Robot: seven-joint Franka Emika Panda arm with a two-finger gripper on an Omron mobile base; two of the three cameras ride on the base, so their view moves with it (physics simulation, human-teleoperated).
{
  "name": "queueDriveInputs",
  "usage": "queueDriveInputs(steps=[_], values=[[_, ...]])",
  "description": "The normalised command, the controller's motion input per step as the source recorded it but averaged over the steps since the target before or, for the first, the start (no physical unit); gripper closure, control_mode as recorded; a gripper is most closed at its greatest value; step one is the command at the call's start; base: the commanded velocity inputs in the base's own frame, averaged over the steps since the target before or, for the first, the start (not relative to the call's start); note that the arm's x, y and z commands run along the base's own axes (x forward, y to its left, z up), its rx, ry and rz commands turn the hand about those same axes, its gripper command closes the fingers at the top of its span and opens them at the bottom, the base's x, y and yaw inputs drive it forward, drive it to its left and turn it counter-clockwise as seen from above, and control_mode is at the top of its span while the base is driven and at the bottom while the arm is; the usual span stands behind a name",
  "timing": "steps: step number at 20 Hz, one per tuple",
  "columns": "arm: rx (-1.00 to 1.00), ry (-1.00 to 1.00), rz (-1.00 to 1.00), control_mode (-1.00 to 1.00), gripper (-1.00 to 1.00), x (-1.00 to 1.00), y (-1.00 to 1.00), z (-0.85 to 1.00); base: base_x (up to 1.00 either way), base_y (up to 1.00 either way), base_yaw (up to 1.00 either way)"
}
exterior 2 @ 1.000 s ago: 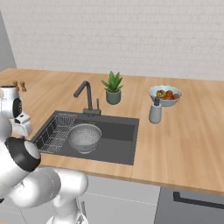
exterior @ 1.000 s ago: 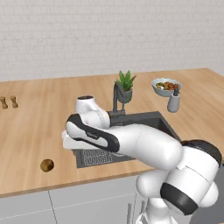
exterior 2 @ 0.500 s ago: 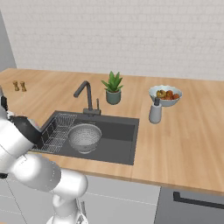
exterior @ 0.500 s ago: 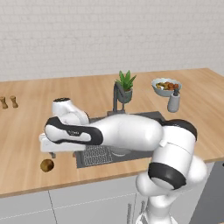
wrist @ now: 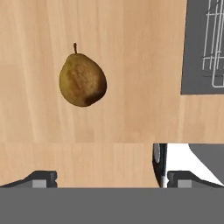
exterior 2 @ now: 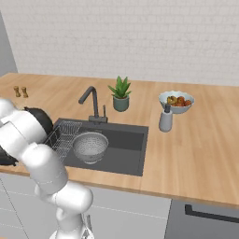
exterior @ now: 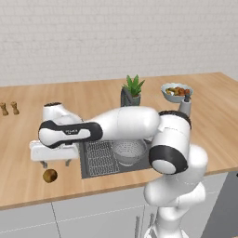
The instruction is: Put the colander in the sink, put the pear in the colander, and turn on the sink faucet and pour water over the colander.
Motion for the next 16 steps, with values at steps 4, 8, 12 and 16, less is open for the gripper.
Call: queueDriveInputs(steps=[4,8,12,16], values=[[0.00,-0.01,0.00,-1.00,-1.00,0.52,0.00,-0.18,0.00,0.00,0.00],[0.00,-0.04,0.00,-1.00,-1.00,0.62,0.06,-0.40,0.00,0.00,0.00],[0.00,-0.11,0.00,-1.00,-1.00,0.58,0.21,-0.40,0.00,0.00,0.00],[0.00,-0.15,0.00,-1.00,-1.00,0.14,0.21,-0.14,0.00,0.00,0.00]])
